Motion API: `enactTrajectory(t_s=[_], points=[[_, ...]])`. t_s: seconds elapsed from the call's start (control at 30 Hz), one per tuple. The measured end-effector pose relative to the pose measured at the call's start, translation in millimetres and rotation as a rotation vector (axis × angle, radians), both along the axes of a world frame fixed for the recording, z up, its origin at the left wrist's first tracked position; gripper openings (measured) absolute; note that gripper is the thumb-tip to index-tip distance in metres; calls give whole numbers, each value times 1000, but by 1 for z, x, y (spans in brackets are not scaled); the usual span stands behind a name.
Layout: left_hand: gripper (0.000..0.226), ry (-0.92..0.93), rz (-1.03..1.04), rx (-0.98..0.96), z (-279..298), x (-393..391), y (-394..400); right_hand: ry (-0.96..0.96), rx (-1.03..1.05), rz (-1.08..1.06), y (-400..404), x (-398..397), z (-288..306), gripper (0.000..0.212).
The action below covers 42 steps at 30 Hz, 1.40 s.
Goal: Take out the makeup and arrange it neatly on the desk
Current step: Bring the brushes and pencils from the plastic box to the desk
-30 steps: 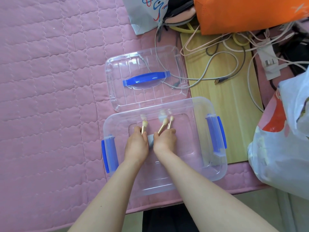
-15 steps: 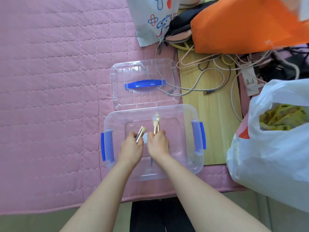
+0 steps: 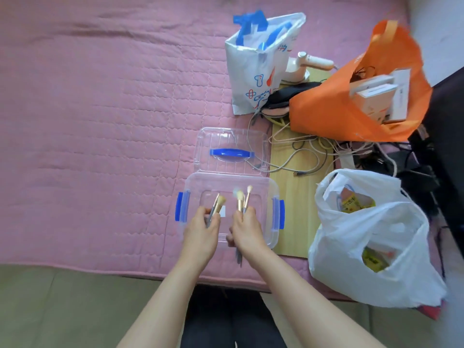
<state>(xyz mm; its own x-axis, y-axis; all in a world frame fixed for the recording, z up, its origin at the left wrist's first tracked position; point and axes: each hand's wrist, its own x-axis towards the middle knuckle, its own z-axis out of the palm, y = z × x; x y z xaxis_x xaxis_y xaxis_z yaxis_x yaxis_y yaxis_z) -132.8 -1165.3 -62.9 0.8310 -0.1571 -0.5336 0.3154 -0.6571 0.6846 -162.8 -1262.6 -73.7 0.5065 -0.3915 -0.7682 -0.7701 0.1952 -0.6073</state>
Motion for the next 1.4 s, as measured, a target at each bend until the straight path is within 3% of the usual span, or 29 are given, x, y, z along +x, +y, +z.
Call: enactTrajectory(t_s=[0.3, 0.5, 0.77, 0.9, 0.97, 1.1, 1.17, 1.4], points=[[12, -27, 294, -174, 96, -38, 23, -243, 90, 147, 16, -30, 108, 16], [14, -65, 443, -215, 152, -83, 55, -334, -20, 336, 30, -48, 157, 26], [17, -67, 690, -207, 181, -150, 103, -338, -4, 630, 75, -89, 184, 29], [16, -49, 701, -195, 193, -155, 107, -355, -78, 682, 78, -83, 183, 31], [15, -95, 1026, -198, 204, -202, 172, -330, -14, 1025, 150, -100, 203, 29], [20, -55, 1015, -215, 208, -205, 175, -366, -20, 977, 151, -96, 207, 35], [22, -53, 1084, -240, 213, -215, 192, -400, -25, 1053, 170, -106, 206, 41], [20, -75, 1267, -292, 212, -262, 255, -372, 13, 1276, 250, -137, 214, 26]])
